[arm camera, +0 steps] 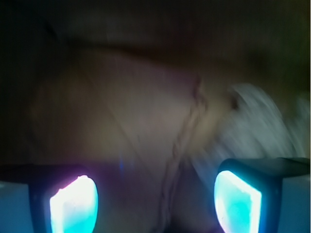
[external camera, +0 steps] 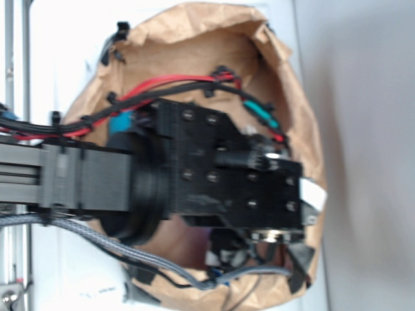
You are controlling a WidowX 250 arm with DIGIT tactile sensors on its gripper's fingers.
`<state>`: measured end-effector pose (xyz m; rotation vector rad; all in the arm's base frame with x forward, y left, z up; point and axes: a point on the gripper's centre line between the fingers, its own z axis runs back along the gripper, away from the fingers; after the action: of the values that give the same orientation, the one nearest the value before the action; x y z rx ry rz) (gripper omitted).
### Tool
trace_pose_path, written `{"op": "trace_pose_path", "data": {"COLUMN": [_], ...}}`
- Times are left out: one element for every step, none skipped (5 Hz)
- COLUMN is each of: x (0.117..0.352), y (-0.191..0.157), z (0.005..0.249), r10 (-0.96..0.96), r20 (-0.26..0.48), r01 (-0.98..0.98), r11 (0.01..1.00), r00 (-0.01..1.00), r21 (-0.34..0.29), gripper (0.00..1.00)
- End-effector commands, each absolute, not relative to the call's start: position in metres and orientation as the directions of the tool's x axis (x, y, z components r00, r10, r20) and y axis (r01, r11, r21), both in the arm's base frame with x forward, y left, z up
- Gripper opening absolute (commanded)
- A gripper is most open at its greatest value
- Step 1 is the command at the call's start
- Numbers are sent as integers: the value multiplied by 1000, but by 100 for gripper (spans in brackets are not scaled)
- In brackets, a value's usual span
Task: Grab the white paper.
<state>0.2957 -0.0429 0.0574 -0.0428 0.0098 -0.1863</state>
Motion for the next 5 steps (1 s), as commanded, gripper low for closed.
{"op": "trace_pose_path", "data": {"x": [336, 345, 335, 316, 302], "y": [-42, -28, -14, -1, 10], "z": [47, 57, 78, 115, 139], "r10": [-129, -83, -102, -114, -123], "r20": [128, 160, 142, 113, 107], "r01": [122, 75, 102, 124, 138], "r11": [991, 996, 995, 989, 979], "r00": [983, 984, 985, 987, 987], "r21": [61, 58, 10, -85, -148], "gripper": [100, 100, 100, 100, 100]}}
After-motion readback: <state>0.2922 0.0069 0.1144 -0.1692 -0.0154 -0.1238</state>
